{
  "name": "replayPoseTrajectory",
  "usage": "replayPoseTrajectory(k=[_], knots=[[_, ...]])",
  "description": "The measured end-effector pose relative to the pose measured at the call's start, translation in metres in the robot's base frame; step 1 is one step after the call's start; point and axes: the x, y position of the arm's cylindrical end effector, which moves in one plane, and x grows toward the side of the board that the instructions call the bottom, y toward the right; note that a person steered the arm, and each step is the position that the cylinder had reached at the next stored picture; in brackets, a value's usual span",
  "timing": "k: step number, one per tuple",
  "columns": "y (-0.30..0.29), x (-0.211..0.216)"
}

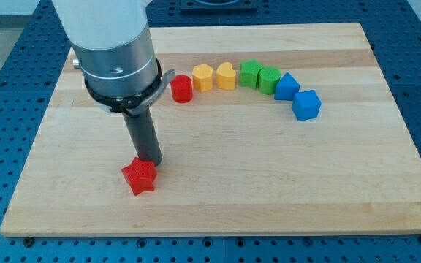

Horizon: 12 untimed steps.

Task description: Place the red circle to the right of red star

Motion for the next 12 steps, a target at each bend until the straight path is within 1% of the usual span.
replayPoseTrajectory(k=[1, 2, 3, 4, 5, 6, 7, 8, 9, 10, 11, 12], knots=[[0.000, 0.021], [0.000, 0.021], [0.000, 0.032], [0.000, -0.012], [-0.001, -0.130], [-0.001, -0.215], [-0.005, -0.216], [0.032, -0.217], [0.048, -0.215], [0.048, -0.215], [0.043, -0.195], [0.034, -0.143]])
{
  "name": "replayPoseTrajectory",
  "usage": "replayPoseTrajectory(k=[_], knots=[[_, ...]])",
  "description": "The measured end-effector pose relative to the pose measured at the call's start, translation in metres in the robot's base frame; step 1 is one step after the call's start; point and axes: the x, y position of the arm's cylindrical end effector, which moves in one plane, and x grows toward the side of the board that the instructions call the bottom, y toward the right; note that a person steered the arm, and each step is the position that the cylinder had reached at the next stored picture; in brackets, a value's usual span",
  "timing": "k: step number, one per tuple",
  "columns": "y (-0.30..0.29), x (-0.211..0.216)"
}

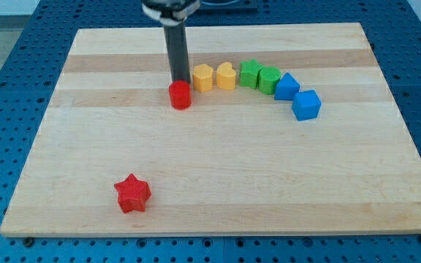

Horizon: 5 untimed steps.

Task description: Place the red circle to the right of red star

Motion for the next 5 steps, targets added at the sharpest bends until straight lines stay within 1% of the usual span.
replayPoseTrajectory(k=[2, 3, 4, 5], knots=[[-0.002, 0.108], [-0.002, 0.132], [-0.002, 0.132], [-0.005, 0.154]])
